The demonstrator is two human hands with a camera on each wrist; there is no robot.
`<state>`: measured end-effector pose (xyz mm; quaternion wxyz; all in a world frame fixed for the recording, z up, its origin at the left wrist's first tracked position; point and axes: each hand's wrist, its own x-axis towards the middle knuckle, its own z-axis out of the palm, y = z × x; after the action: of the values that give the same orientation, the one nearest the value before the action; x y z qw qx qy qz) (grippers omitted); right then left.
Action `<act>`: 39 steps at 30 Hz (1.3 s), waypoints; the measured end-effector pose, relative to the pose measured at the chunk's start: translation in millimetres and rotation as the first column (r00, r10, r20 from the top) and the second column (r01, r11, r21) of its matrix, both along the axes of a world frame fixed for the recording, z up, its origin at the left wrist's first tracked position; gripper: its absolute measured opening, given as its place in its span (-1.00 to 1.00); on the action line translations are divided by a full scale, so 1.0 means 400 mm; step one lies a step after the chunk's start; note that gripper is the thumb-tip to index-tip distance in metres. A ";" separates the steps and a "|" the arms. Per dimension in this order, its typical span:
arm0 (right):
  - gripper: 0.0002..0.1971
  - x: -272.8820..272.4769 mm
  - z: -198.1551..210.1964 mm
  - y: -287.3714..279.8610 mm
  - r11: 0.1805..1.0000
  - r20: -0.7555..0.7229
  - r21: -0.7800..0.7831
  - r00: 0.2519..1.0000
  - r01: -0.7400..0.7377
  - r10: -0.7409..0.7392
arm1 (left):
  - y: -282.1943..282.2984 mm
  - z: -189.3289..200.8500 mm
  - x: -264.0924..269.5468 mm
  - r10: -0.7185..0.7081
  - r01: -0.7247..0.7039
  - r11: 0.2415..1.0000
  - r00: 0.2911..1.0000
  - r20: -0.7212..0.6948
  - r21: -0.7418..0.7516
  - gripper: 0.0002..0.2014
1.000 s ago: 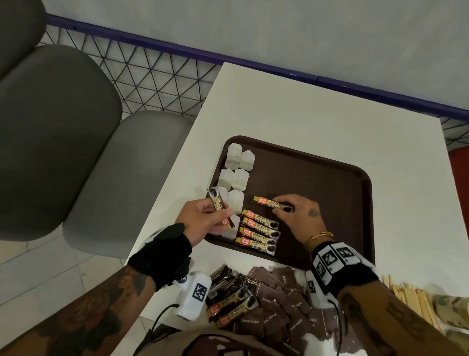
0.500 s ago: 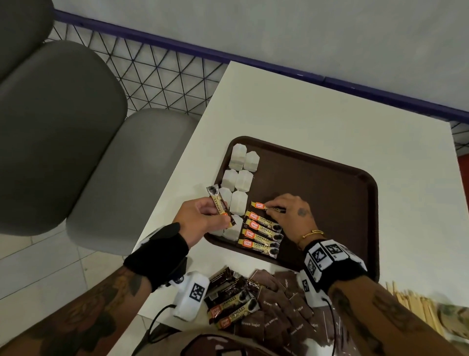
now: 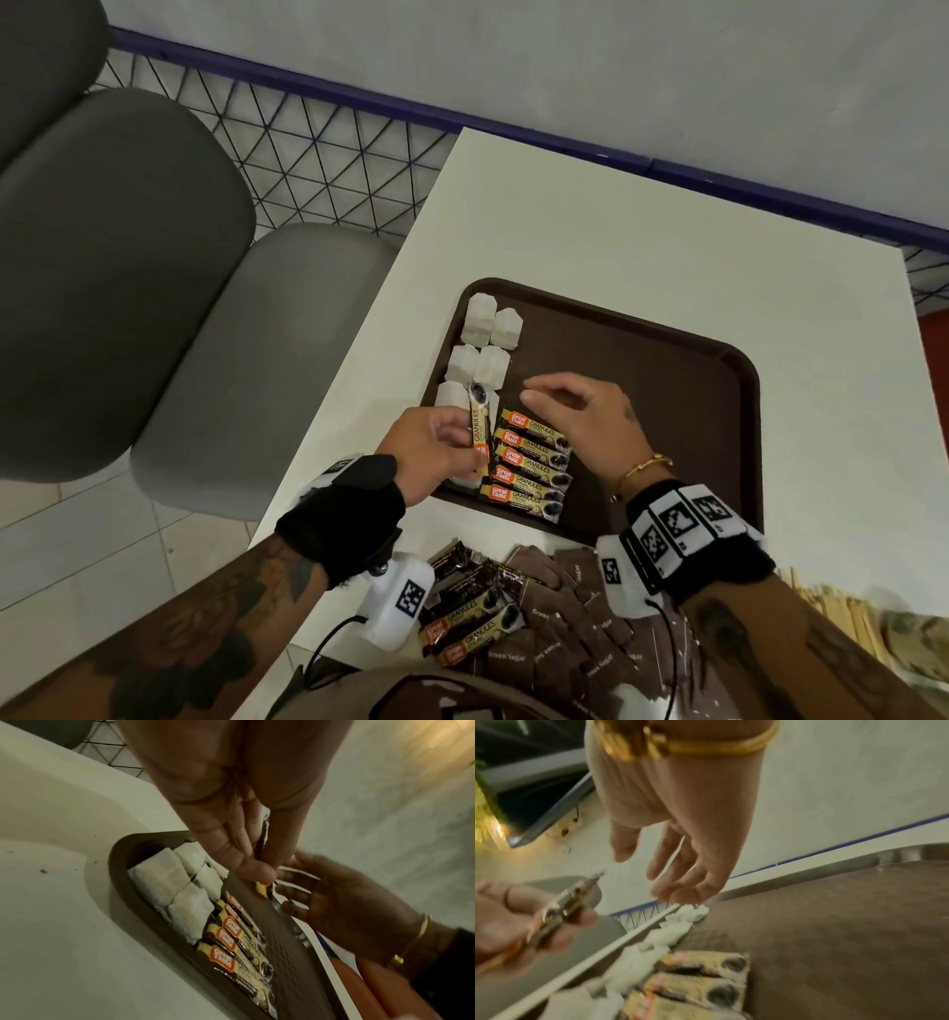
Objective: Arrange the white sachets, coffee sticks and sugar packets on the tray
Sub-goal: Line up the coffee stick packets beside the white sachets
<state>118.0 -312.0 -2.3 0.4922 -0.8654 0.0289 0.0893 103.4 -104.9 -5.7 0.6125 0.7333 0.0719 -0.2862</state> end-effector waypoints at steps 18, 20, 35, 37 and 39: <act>-0.83 -0.041 0.009 -0.013 0.792 -0.381 0.548 0.923 0.270 -0.051 | -0.004 0.013 0.027 0.199 -0.198 0.976 0.980 0.008 -0.089 -0.79; -0.85 -0.041 0.007 -0.019 0.891 -0.281 0.428 0.959 0.154 -0.031 | -0.008 0.011 0.030 0.219 -0.221 0.967 0.975 -0.030 -0.129 -0.79; -0.87 0.023 -0.067 -0.068 0.977 0.008 -0.183 0.994 0.108 -0.108 | 0.046 -0.023 0.029 0.303 -0.306 0.951 0.952 -0.045 -0.055 -0.83; -0.88 0.039 -0.090 -0.081 0.959 -0.006 -0.263 0.993 0.110 -0.116 | 0.083 -0.035 0.010 0.317 -0.318 0.948 0.948 -0.037 0.000 -0.86; -0.88 0.045 -0.111 -0.082 0.940 -0.040 -0.333 0.995 0.070 -0.088 | 0.116 -0.051 -0.009 0.329 -0.327 0.944 0.944 -0.034 0.052 -0.88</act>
<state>136.0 -344.9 -46.8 0.3423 -0.9311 0.0916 0.0868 99.8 -58.4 -26.0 0.6331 0.7186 0.2124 -0.1940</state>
